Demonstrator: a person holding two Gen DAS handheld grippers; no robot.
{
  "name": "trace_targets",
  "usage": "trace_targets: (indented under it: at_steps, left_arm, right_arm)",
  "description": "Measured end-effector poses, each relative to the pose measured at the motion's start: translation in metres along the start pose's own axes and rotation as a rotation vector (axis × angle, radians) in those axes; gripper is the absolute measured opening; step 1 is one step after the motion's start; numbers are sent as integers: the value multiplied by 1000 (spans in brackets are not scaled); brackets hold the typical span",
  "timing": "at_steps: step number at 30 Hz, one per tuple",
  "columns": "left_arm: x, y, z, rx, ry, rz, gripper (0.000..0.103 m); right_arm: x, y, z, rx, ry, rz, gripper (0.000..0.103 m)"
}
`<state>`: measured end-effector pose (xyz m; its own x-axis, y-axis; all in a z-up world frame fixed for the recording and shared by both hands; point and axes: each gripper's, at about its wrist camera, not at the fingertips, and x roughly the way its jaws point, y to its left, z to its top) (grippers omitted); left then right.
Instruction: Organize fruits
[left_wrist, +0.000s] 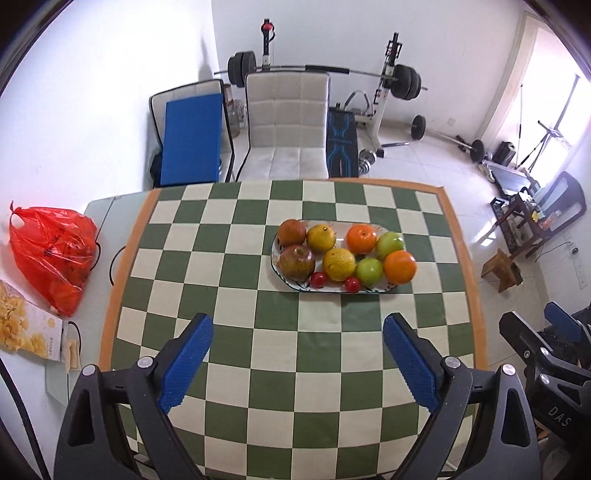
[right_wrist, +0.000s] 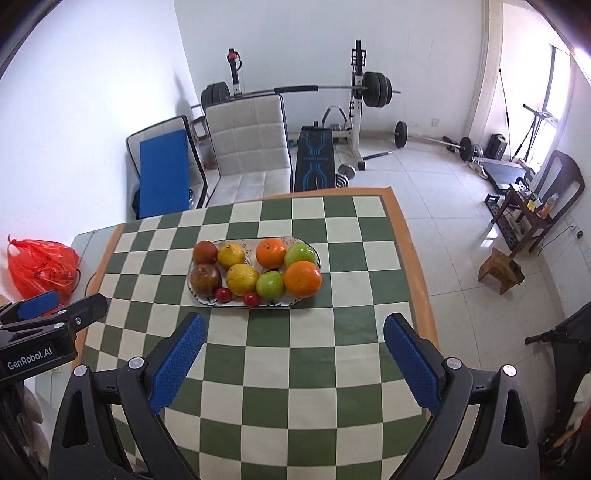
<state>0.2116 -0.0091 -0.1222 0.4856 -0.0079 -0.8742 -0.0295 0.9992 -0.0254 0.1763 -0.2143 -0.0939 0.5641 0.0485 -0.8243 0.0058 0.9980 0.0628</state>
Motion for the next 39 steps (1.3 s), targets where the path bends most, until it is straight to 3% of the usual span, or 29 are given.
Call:
trace_targets:
  at_steps: [10,21,28,34,36,39]
  left_arm:
    - [-78,-1,-26,22,-90,-23,94]
    - [-122,-1,-38,16,-161,-30,94]
    - [-117,-7,-41,22,-149,-20,94]
    - [-100,-11,-33,14,-160,1,94]
    - [-91,-13,-30,12,-162,5,101]
    - [-77,-14,-24,9,-161,19,102]
  right_arm:
    - [-108,9,-17,-7,-110,19,99]
    - [-172,23,-26,-37,-167,40,100]
    - [-170,19,-24,-26,-158,42,100]
    - [-145,12,-19,-30,-150,24,100]
    - [-133,9,-16,-34,-151,13,100]
    - [-110,6,-10,-32,-135,4,100]
